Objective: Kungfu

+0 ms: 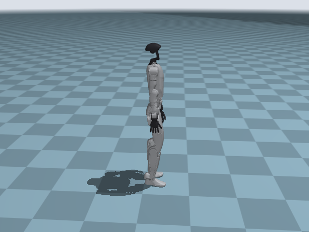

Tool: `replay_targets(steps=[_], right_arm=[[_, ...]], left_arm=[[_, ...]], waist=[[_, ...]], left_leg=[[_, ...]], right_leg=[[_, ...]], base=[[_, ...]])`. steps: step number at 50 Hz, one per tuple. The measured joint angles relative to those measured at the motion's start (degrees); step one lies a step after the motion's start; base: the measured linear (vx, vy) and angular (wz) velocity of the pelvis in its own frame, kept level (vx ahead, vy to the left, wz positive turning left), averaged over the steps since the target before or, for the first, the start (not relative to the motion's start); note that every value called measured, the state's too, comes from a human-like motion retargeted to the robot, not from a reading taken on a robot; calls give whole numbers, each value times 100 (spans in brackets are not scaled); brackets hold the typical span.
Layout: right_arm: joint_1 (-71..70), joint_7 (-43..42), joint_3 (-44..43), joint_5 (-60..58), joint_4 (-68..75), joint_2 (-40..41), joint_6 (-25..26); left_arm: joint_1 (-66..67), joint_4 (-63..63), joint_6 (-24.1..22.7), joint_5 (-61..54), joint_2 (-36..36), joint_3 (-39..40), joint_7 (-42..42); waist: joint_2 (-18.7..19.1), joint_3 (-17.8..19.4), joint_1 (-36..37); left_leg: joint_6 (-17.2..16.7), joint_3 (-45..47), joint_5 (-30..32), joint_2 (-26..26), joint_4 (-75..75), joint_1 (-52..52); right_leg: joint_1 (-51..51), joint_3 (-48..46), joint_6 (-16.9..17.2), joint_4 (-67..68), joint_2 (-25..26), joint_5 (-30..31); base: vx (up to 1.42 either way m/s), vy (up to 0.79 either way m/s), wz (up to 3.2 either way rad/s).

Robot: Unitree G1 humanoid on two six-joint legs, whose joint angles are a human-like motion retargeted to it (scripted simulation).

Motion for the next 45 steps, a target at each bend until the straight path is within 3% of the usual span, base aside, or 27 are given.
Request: replay_targets(steps=[23, 34, 41, 45], right_arm=[[-133, -96, -119, -140, -274, 11, 3], [-179, -99, -254, 323, -247, 105, -52], [-92, -116, -446, 586, -190, 132, -259], [-99, -99, -535, 728, -23, 94, -332]], left_arm=[[77, 67, 38, 207, -82, 8, -4], [163, 74, 46, 230, -14, 86, 4], [216, 195, 114, 302, 31, 162, 8], [238, 173, 94, 252, 34, 164, -34]], waist=[[226, 173, 87], [201, 279, 260], [153, 259, 218], [116, 265, 224]], left_leg=[[11, -89, 26, -1, -46, 27], [7, 210, -7, 164, -92, 58], [-46, 210, -27, 156, -123, 192], [-75, 190, -43, 114, -142, 286]], right_leg=[[36, -115, -18, 45, -38, -38], [-600, 188, 615, 1142, 37, 499], [-833, -200, 249, 817, -334, 376], [-1020, -10, -48, 328, -526, 746]], base=[[0, 0, 0], [-2, -1, -25], [3, -2, 2], [11, -5, 9]])
